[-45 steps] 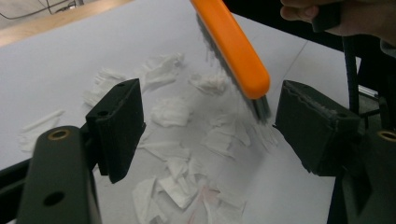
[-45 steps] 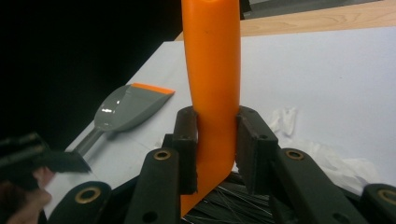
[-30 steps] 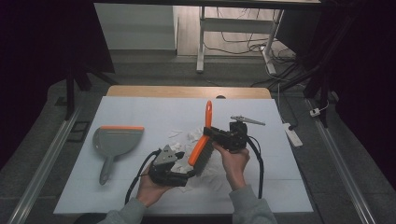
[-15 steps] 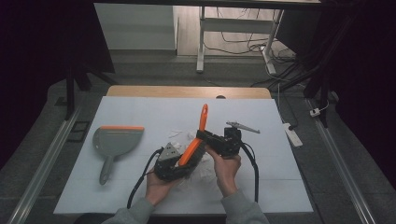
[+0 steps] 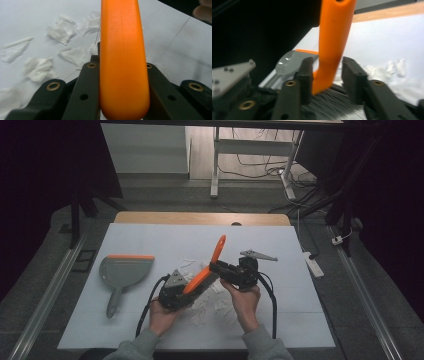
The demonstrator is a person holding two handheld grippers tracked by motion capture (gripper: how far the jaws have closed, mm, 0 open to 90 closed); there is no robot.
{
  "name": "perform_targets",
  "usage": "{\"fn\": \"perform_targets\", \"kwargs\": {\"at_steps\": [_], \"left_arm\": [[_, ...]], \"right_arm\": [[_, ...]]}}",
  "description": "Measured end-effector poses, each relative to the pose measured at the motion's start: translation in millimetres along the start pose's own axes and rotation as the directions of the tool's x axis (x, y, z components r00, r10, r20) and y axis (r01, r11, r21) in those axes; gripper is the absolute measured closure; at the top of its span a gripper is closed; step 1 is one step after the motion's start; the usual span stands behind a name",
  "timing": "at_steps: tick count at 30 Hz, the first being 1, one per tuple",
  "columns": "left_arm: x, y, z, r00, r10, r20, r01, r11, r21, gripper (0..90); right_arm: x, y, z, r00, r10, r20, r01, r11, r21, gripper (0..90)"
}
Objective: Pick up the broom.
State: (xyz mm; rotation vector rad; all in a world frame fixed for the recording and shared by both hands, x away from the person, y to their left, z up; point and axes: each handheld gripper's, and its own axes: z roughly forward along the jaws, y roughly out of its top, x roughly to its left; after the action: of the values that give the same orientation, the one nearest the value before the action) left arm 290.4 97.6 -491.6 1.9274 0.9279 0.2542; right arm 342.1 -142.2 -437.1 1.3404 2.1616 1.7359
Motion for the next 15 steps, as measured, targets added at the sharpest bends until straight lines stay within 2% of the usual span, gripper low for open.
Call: {"fn": "perform_targets", "kwargs": {"at_steps": [3, 5, 7, 8, 9, 11, 13, 14, 15], "left_arm": [[8.1, 2.1, -7.0, 1.0000, -0.007, 0.003, 0.007, 1.0000, 0.005, 80.0], [10.1, 4.9, -11.7, 1.0000, 0.009, -0.001, -0.009, 0.9998, 0.018, 80.0], [10.0, 8.1, -15.9, 0.9994, 0.033, -0.002, -0.033, 0.9990, 0.030, 79.9], [10.0, 8.1, -15.9, 0.9994, 0.033, -0.002, -0.033, 0.9990, 0.030, 80.0], [8.9, 11.0, -18.8, 0.9982, 0.059, 0.007, -0.059, 0.9969, 0.051, 80.0], [7.6, 13.8, -19.7, 0.9963, 0.084, 0.016, -0.085, 0.9937, 0.073, 79.9], [7.4, 15.5, -19.6, 0.9957, 0.090, 0.024, -0.092, 0.9923, 0.083, 79.9], [6.8, 19.0, -18.6, 0.9941, 0.102, 0.037, -0.105, 0.9893, 0.101, 79.9], [6.8, 19.0, -18.6, 0.9941, 0.102, 0.037, -0.105, 0.9893, 0.101, 79.9]], "right_arm": [[-2.9, 7.3, -13.5, 0.9955, -0.094, 0.012, 0.094, 0.996, 0.011, 49.6], [-4.2, 13.1, -23.6, 0.9851, -0.171, 0.021, 0.170, 0.985, 0.032, 46.2], [-2.9, 17.7, -32.0, 0.9677, -0.252, 0.007, 0.251, 0.965, 0.074, 43.4], [-1.6, 19.1, -35.3, 0.9552, -0.296, 0.007, 0.294, 0.951, 0.091, 42.0], [-0.6, 19.6, -37.5, 0.9431, -0.332, -0.008, 0.331, 0.937, 0.112, 41.2], [1.3, 18.9, -40.7, 0.9259, -0.378, -0.014, 0.375, 0.914, 0.155, 40.6], [2.3, 17.4, -41.9, 0.9140, -0.405, -0.028, 0.402, 0.894, 0.196, 40.6], [3.0, 16.7, -42.1, 0.9063, -0.421, -0.034, 0.418, 0.883, 0.214, 41.0], [4.0, 16.0, -42.2, 0.8987, -0.437, -0.037, 0.433, 0.872, 0.229, 40.9]]}}
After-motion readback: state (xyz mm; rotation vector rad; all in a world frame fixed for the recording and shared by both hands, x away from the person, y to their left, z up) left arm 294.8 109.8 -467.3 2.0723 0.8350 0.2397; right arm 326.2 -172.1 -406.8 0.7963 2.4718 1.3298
